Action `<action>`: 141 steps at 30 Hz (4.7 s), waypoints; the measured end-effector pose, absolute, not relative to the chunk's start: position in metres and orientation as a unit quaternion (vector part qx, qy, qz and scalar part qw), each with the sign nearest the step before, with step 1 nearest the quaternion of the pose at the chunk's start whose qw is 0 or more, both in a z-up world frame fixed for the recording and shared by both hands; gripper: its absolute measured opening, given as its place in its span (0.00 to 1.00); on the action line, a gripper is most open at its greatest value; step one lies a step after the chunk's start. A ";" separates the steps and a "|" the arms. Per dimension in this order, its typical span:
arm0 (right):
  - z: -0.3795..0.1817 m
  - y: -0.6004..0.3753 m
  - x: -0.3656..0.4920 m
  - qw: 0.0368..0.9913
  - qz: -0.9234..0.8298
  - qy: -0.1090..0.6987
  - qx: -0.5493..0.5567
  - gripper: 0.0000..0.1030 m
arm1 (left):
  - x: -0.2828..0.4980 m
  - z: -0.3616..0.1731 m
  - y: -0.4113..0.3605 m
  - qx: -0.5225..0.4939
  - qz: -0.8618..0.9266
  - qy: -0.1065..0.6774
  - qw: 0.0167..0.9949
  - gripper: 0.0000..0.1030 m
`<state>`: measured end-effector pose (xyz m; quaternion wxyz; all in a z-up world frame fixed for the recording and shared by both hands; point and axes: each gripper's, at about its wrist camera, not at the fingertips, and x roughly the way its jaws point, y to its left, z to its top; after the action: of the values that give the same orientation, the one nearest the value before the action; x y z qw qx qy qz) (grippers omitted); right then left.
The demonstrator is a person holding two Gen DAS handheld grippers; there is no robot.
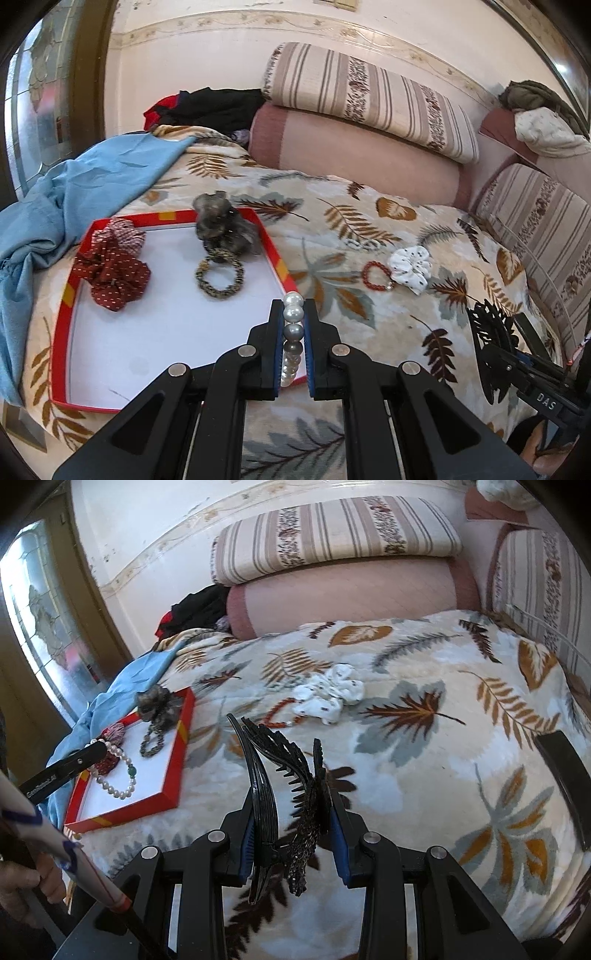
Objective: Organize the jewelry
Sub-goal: 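Lift the pearl bracelet with the left gripper while the right gripper lifts the claw clip, then carry the pearl bracelet in the left gripper over the box while the right gripper carries the claw clip, then open the left gripper over the box while the right gripper releases the claw clip inside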
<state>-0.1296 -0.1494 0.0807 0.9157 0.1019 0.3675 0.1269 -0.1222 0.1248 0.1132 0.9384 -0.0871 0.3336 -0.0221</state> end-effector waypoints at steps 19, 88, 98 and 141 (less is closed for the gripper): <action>0.103 -0.056 -0.119 0.902 0.216 0.372 0.047 0.36 | -0.128 0.108 0.178 -0.113 0.034 0.328 0.937 0.09; 0.048 0.103 -0.025 0.846 0.266 0.462 0.009 0.36 | -0.095 0.049 0.291 -0.169 0.134 0.371 0.903 0.09; 0.043 0.109 -0.011 0.850 0.254 0.462 -0.005 0.37 | -0.091 0.047 0.290 -0.168 0.136 0.374 0.902 0.09; 0.092 0.064 -0.054 0.866 0.263 0.422 0.041 0.49 | -0.121 0.100 0.263 -0.141 0.141 0.319 0.926 0.35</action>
<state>-0.0542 0.0636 0.0920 0.8665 0.0406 0.4223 0.2632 -0.1205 0.2630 0.1005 0.9265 -0.1409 0.3192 0.1411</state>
